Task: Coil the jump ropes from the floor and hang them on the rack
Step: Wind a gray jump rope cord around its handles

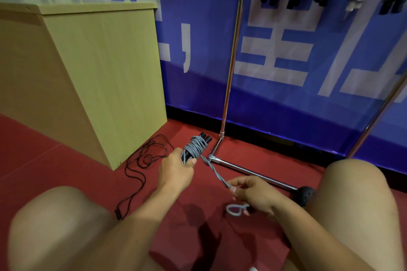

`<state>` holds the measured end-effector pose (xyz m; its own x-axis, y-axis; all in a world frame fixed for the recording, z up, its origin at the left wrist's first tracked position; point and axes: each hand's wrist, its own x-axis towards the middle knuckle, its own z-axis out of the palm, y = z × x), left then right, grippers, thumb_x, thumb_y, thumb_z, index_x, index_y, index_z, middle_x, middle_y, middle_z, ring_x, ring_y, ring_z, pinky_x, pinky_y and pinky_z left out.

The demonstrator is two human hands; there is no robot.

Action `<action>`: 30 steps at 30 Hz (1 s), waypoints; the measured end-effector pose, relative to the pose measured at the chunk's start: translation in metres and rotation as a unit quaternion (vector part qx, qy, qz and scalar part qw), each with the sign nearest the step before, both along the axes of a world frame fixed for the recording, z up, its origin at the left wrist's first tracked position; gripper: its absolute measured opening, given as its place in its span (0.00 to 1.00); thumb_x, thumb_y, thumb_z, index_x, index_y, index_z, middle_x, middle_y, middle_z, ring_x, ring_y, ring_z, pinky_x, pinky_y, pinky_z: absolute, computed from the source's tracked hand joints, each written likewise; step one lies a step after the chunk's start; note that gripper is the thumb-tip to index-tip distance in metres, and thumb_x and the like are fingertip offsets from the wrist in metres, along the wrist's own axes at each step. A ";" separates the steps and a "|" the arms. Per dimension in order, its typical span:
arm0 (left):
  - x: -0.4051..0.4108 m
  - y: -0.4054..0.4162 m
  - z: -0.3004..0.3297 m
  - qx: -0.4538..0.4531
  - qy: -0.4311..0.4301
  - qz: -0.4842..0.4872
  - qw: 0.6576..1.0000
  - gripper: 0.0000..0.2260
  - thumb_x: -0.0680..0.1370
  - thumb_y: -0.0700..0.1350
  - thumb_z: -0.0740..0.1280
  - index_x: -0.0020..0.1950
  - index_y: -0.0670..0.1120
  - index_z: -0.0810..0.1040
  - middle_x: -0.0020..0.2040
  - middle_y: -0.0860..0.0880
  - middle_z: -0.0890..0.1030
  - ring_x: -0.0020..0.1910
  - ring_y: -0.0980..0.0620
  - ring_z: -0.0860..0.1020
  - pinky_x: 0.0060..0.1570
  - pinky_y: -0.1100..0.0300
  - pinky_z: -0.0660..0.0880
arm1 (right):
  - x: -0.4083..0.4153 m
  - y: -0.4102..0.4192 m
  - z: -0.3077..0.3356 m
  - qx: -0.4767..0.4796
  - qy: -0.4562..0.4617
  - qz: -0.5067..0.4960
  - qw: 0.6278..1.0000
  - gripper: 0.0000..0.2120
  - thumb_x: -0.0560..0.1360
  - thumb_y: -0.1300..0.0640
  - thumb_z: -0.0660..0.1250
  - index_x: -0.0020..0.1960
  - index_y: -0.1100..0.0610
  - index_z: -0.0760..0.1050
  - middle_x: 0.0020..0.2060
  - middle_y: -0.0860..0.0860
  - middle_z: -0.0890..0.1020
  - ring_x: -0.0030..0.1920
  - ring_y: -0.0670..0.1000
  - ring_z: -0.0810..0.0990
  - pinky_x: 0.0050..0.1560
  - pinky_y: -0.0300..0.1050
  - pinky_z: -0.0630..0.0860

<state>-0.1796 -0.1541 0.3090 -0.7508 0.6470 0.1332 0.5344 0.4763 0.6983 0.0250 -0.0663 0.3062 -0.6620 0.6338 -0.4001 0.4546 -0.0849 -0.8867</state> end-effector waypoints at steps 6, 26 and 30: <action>-0.002 -0.002 -0.003 -0.001 0.014 -0.001 1.000 0.06 0.77 0.50 0.70 0.49 0.49 0.76 0.39 0.53 0.77 0.41 0.47 0.75 0.39 0.57 0.67 | 0.001 -0.009 0.006 -0.041 0.022 0.152 0.987 0.06 0.77 0.59 0.70 0.52 0.61 0.78 0.29 0.51 0.79 0.24 0.46 0.72 0.27 0.40 0.76; 0.021 -0.007 -0.015 -0.257 0.151 -0.295 0.908 0.11 0.73 0.52 0.73 0.54 0.51 0.80 0.51 0.47 0.84 0.53 0.41 0.80 0.47 0.53 0.74 | 0.005 0.001 0.001 0.413 0.037 0.187 0.890 0.11 0.81 0.46 0.59 0.55 0.49 0.77 0.47 0.43 0.82 0.49 0.44 0.80 0.53 0.48 0.76; 0.032 -0.012 -0.012 -0.247 0.099 -0.387 0.883 0.11 0.73 0.51 0.74 0.51 0.49 0.80 0.48 0.49 0.84 0.49 0.46 0.81 0.44 0.58 0.72 | 0.006 0.007 0.003 0.510 0.011 0.078 0.857 0.15 0.80 0.42 0.55 0.51 0.48 0.77 0.45 0.43 0.82 0.48 0.49 0.81 0.49 0.49 0.76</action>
<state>-0.1475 -0.1665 0.2974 -0.0513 0.9717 -0.2307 0.9215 0.1351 0.3640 0.0313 -0.0595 0.3092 -0.7708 0.5495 0.3223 0.3725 0.7992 -0.4717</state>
